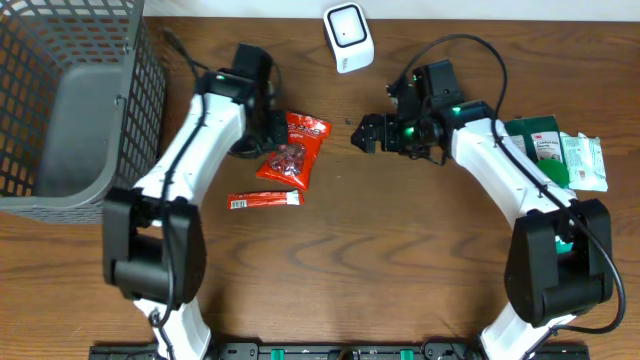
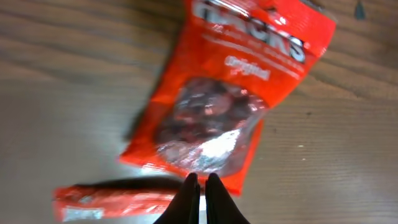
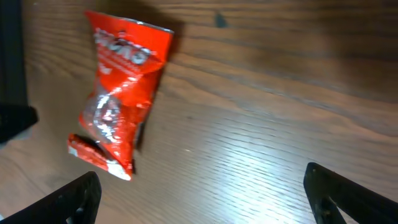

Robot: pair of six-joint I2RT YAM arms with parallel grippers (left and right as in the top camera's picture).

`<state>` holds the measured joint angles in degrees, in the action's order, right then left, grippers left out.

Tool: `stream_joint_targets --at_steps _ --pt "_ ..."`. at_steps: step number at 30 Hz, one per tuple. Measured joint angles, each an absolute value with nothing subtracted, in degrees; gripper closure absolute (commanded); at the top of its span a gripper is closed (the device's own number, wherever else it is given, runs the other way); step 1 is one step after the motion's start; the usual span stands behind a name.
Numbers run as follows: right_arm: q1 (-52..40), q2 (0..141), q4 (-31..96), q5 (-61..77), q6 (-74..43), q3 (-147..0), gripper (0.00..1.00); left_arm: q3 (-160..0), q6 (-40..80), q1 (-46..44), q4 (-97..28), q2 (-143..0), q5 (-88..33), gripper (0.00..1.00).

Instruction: Scan the item barcode

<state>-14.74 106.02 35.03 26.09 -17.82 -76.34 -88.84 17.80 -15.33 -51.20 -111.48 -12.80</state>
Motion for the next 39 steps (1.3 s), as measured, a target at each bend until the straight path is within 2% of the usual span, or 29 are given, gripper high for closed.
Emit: stream_joint_targets --at_steps 9,16,18,26,33,39 --pt "-14.04 106.02 35.07 26.11 -15.77 -75.57 0.01 -89.23 17.69 -18.28 -50.15 -121.38 -14.72 0.92" --pt "-14.04 106.02 33.98 26.20 -15.64 -75.57 0.01 -90.02 17.52 -18.06 -53.78 -121.71 -15.11 0.92" --pt "-14.04 106.02 33.56 26.92 -15.64 -75.57 0.01 -90.02 17.50 -18.00 -53.93 -121.21 -14.81 0.87" --pt "-14.39 106.02 33.47 29.93 -15.66 -75.57 0.01 -90.02 17.87 -17.67 -49.91 -115.59 -9.69 0.86" --pt "-17.17 107.48 30.57 30.61 -17.19 -75.57 0.04 -87.61 18.17 -17.67 -46.02 -117.38 -8.05 0.86" --pt "-21.45 113.47 26.04 31.22 -19.03 -75.55 0.11 -86.94 18.20 -17.67 -45.78 -119.79 -5.48 0.86"
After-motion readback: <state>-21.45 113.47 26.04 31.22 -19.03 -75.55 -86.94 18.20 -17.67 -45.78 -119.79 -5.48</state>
